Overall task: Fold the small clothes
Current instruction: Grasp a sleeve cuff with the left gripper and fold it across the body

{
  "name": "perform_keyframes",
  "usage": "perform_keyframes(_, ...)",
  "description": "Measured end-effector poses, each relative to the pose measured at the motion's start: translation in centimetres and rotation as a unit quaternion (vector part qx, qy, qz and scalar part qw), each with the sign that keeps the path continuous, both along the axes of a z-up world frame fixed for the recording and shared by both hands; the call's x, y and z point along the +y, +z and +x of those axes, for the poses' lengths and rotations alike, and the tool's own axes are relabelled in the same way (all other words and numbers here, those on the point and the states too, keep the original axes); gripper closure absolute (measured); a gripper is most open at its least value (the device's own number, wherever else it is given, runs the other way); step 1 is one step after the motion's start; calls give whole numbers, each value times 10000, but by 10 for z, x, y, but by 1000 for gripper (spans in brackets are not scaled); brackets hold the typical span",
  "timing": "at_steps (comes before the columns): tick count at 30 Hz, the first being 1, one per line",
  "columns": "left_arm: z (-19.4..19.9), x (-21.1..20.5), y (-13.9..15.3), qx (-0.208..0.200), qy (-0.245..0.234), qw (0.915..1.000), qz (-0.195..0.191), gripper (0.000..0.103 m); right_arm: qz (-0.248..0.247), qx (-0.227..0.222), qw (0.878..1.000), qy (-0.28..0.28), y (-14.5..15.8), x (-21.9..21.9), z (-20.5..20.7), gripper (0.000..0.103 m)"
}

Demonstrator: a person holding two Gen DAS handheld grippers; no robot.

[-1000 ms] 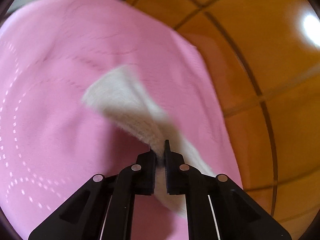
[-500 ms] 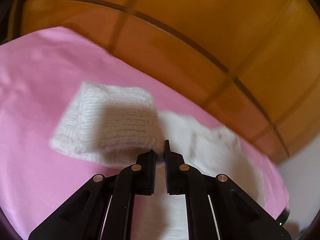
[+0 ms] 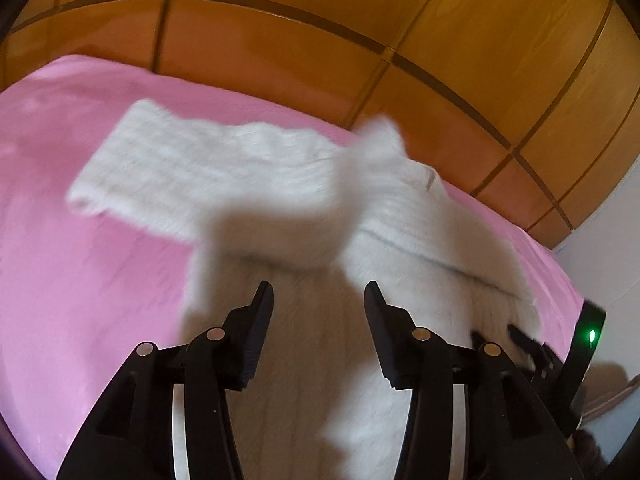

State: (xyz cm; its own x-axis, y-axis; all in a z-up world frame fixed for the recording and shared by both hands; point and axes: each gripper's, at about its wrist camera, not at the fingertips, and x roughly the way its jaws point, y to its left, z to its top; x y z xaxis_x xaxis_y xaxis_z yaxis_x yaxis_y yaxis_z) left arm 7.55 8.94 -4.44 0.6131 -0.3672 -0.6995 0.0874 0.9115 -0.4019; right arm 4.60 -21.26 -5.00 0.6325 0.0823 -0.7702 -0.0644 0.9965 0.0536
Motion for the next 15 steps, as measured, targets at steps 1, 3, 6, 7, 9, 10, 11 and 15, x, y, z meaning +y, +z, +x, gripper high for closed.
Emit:
perform_keyframes(1,-8,4,-3,34,43,10000,-1,57,-12,37,10000,5,3,1,1,2)
perform_keyframes(3,-24,7,-8,73,121,9999,-2,57,253,89,9996,-16,11,1,4,6)
perform_keyframes(6,-38,10,-18,146,159,9997,-68,57,1329,223,9907,210,27,7,13,27)
perform_keyframes(7,-40,9,-19,121,168,9998,-40,57,1714,360,9837,405,30,15,19,35)
perform_keyframes(9,-41,5,-20,91,152,9998,39,57,2196,566,9717,656,34,36,33,36)
perform_keyframes(10,-40,3,-21,89,150,9998,47,57,2313,614,9685,692,34,45,38,36)
perform_keyframes(11,-40,3,-21,81,156,9998,54,57,2418,684,9653,713,33,53,46,36)
perform_keyframes(15,-37,-2,-23,64,178,9997,144,57,2415,1074,9613,780,17,95,82,54)
